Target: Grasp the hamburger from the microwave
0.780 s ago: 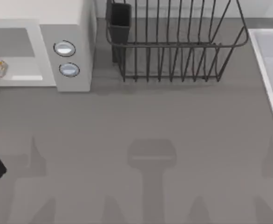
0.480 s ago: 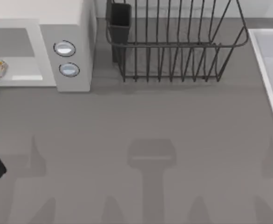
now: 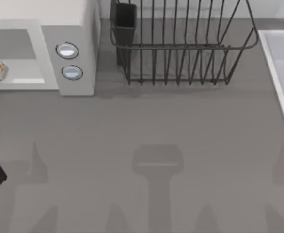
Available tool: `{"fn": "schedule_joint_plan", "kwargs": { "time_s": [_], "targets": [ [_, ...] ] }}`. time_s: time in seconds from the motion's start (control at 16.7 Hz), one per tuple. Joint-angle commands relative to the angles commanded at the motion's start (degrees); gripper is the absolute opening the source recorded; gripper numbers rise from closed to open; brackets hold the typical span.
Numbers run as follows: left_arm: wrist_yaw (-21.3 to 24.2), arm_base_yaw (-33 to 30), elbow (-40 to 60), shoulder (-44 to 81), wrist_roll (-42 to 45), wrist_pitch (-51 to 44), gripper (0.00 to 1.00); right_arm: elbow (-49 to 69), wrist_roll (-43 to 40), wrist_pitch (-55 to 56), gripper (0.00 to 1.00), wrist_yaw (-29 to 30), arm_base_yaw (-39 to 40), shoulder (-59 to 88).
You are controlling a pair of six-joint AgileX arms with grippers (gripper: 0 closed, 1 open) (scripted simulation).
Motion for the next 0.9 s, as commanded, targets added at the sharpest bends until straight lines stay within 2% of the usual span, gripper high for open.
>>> {"fn": "schedule_joint_plan", "kwargs": {
  "time_s": [0.66, 0.9],
  "targets": [
    [0.0, 0.0, 0.0, 0.0, 0.0, 0.0, 1.0, 0.0, 0.0, 0.0, 1.0, 0.0, 0.0, 0.0],
    [0.7, 0.6, 2.6, 5.9, 0.3, 3.7, 1.0, 0.0, 0.0, 0.0, 1.0, 0.0, 0.0, 0.0]
  ]
}}
